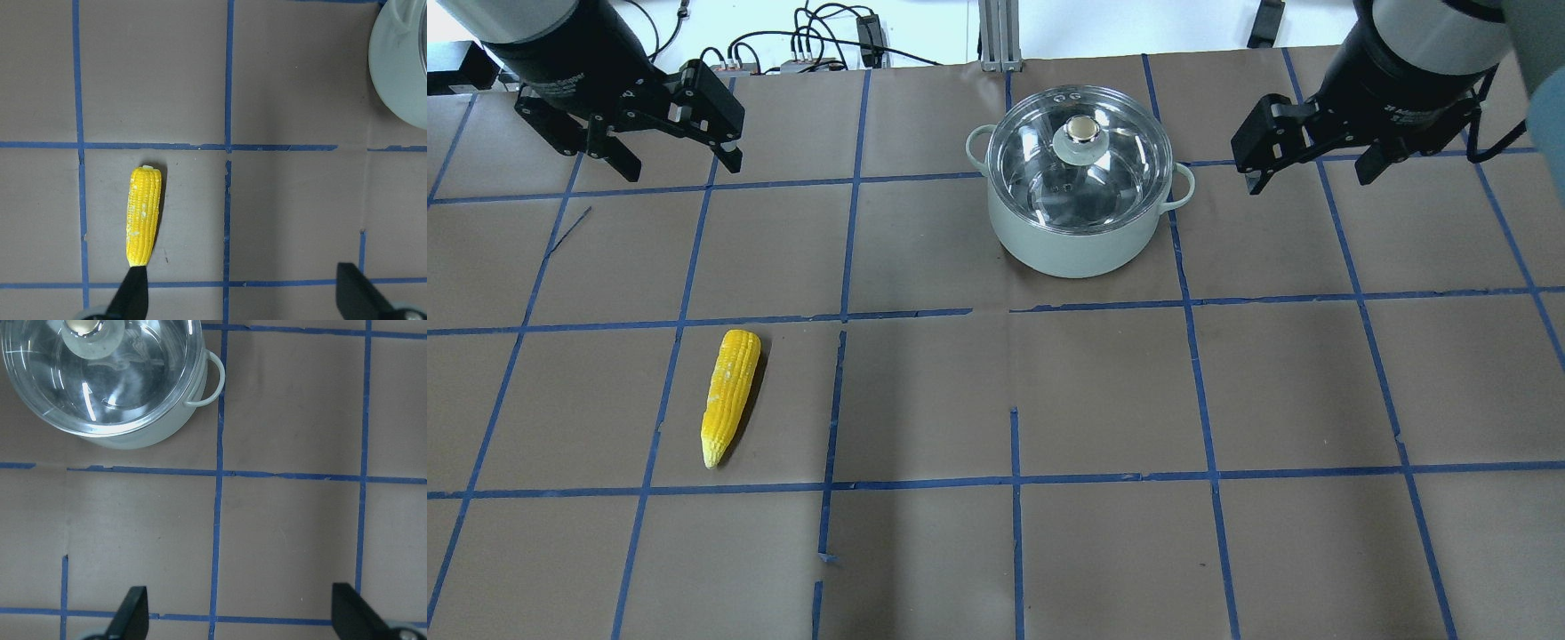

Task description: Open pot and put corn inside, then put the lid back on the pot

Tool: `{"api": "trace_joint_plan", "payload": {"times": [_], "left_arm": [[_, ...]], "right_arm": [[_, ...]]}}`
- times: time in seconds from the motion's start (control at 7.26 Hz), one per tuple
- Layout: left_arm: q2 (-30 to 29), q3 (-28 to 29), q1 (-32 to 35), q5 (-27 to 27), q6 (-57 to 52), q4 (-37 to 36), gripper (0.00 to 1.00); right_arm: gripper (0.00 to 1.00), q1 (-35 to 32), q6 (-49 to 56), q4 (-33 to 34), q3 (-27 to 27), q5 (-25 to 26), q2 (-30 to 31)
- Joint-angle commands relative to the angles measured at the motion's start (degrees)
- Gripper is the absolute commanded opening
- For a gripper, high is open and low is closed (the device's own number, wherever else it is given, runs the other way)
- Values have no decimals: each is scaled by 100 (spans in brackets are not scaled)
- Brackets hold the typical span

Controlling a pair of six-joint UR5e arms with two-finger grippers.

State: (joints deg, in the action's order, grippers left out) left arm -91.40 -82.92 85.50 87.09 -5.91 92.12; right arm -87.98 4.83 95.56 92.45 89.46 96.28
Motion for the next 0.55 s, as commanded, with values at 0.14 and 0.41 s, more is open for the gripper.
{"api": "trace_joint_plan", "payload": {"times": [0.14,0.41], "left_arm": [[60,-319,-86,132,-34,-661,100],[26,-270,-42,141,211,-128,99]], "right_arm": [[96,238,27,-473,-174,-16,-92],[96,238,27,-826,-201,2,-136]]}}
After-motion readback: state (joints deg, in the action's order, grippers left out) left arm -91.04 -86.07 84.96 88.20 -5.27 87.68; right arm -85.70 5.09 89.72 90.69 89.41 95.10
